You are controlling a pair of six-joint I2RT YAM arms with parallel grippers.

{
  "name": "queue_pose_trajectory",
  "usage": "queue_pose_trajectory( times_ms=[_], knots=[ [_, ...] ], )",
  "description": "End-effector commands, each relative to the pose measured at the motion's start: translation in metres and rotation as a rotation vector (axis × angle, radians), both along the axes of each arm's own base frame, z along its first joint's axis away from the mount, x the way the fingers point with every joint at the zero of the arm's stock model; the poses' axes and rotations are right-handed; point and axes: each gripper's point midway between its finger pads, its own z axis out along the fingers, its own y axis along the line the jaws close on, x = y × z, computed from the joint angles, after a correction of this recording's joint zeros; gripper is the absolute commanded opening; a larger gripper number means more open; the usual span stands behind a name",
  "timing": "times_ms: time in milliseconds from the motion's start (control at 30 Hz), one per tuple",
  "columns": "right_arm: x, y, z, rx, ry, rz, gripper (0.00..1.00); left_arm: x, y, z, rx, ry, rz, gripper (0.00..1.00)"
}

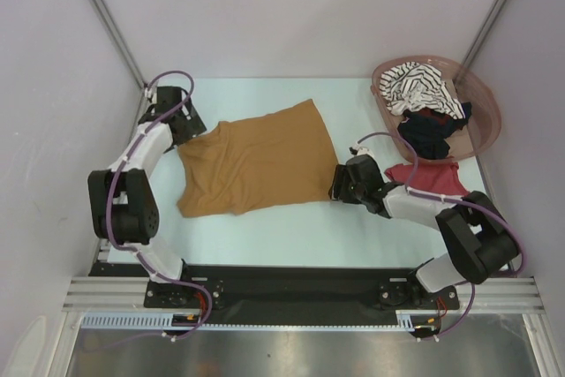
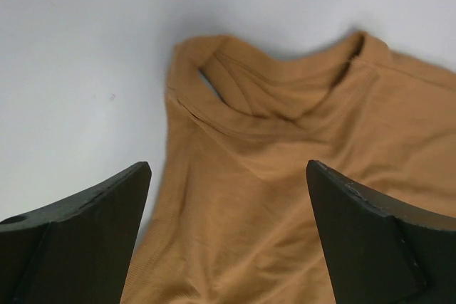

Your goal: Fold and stack the tank tops

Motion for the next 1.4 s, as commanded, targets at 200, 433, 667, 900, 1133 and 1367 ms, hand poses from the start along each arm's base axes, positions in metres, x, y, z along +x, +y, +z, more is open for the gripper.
queue_pose_trajectory(
  times_ms=[200,433,667,900,1133,1367],
  knots=[
    [-0.029,-0.038,-0.013,-0.105,0.097,-0.071,0.67,-0.034,-0.049,0.004,-0.063,-0.082,-0.109,0.95],
    [-0.023,-0.034,-0.009,-0.066,0.083,-0.072,0.59,-0.063,-0.059,-0.001,-0.125,-0.142,-0.082,0.95],
    [-0.021,-0.025,-0.016,-0.002,0.124,-0.052,0.43,-0.078,-0.049,-0.014,-0.112,-0.141,-0.017,0.96],
    [-0.021,-0.026,-0.023,0.021,0.143,-0.057,0.09,-0.053,-0.031,-0.023,-0.17,-0.134,0.0,0.96],
    [-0.028,-0.05,-0.017,0.0,0.106,-0.192,0.0,-0.006,-0.042,-0.029,-0.191,-0.077,-0.06,0.88],
    [-0.049,-0.06,-0.023,0.019,0.126,-0.257,0.0,0.049,-0.055,-0.032,-0.083,0.026,-0.14,0.8]
  ],
)
